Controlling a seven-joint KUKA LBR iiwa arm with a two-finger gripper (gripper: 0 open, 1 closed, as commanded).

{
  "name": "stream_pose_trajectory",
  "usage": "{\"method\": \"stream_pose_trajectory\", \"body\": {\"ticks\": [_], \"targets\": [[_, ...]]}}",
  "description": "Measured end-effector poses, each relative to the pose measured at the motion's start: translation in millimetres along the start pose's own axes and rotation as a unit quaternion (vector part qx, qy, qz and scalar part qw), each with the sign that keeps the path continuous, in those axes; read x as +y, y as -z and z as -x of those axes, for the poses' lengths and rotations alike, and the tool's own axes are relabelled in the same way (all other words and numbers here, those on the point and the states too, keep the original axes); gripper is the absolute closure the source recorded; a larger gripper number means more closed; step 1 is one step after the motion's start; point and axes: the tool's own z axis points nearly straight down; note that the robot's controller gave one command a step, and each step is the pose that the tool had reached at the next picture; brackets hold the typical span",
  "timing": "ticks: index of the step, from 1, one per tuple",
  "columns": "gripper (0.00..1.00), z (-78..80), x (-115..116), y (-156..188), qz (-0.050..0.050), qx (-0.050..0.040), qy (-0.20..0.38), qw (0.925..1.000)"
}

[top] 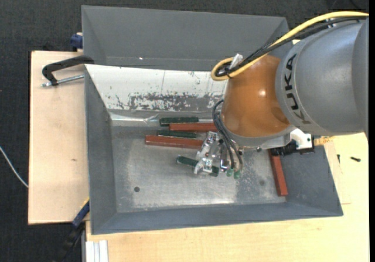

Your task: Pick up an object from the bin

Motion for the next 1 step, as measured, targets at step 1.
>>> {"method": "stream_pose_trajectory", "body": {"ticks": [1], "targets": [[1.00,-0.2,0.1,11.6,0.000,0.0004,0.000,1.0000]]}}
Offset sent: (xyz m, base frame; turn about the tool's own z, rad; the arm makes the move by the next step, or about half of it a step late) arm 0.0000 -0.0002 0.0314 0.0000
